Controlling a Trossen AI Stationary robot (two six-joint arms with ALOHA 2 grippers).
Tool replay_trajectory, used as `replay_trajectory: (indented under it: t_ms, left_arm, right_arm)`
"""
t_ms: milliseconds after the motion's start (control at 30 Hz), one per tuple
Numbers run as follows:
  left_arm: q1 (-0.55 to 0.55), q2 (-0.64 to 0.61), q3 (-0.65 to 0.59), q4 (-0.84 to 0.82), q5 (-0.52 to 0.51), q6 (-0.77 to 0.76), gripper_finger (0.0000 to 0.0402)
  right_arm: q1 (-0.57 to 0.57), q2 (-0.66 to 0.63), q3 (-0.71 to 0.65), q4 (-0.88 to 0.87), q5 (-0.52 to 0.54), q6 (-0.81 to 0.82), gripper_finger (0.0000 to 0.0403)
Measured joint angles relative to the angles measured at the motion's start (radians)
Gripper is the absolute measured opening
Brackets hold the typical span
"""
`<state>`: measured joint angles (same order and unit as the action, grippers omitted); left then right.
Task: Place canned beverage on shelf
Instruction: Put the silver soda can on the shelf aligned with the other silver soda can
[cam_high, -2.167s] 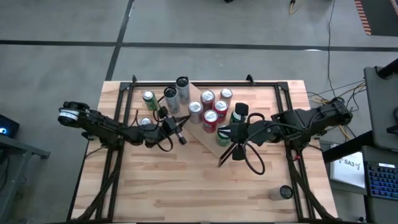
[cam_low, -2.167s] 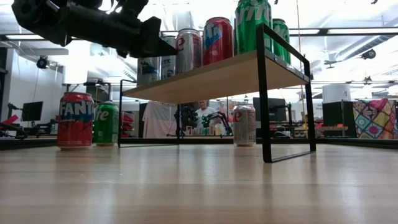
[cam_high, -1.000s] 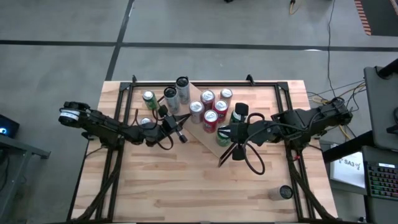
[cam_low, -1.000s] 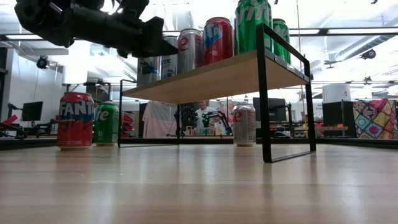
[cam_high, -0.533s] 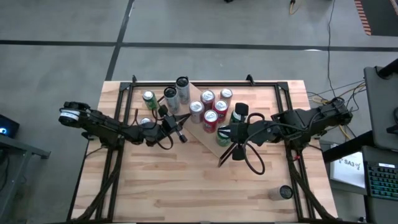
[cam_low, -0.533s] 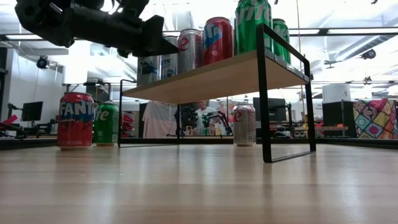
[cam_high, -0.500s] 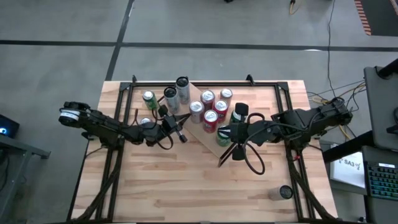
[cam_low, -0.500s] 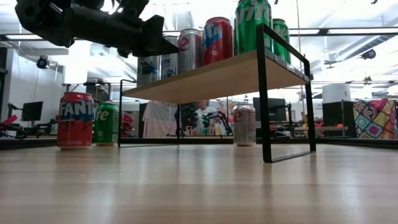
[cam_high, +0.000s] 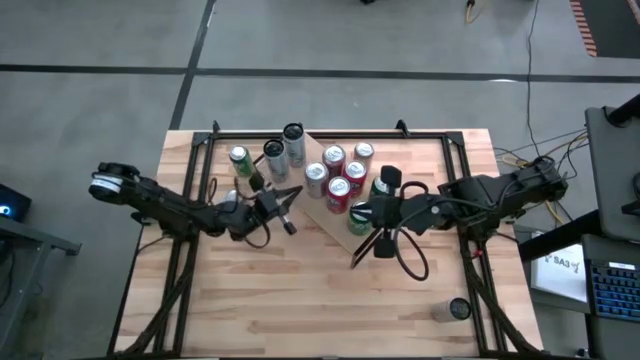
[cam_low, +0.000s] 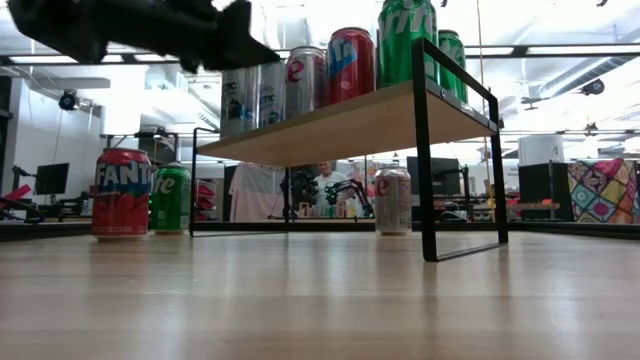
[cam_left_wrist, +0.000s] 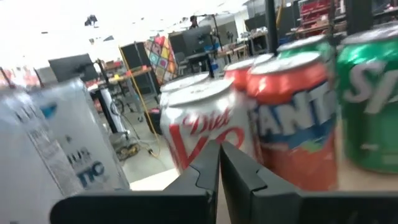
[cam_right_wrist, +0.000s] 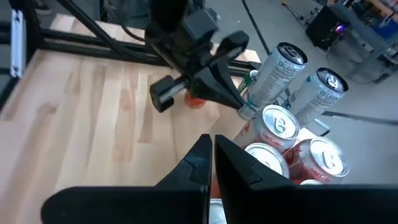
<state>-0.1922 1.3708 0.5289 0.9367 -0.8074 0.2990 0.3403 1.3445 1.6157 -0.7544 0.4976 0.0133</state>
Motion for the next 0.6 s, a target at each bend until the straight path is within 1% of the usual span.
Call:
replay_trajectory:
  t_ms: [100, 300, 367, 500, 567, 600]
  left_arm:
    - [-0.065, -0.037, 0.000, 0.004, -0.033, 0.067, 0.0000]
    - [-0.196, -0.128, 0.000, 0.008, -0.049, 0.216, 0.0000]
    - [-0.226, -0.167, 0.000, 0.014, -0.057, 0.268, 0.0000]
    - [-0.261, -0.246, 0.000, 0.014, -0.057, 0.337, 0.0000]
    - [-0.271, -0.278, 0.000, 0.014, -0.057, 0.365, 0.0000]
    - [-0.273, -0.291, 0.000, 0.014, -0.057, 0.373, 0.0000]
  right_arm:
    - [0.009, -0.004, 0.000, 0.000, -0.001, 0.051, 0.0009]
    - [0.037, -0.006, 0.000, 0.000, -0.021, 0.173, 0.0009]
    - [0.039, -0.006, 0.000, 0.002, -0.080, 0.235, 0.0009]
    - [0.039, 0.012, 0.000, 0.035, -0.250, 0.361, 0.0009]
    - [0.039, 0.025, 0.000, 0.035, -0.294, 0.415, 0.0009]
    - [0.039, 0.035, 0.000, 0.026, -0.297, 0.446, 0.0009]
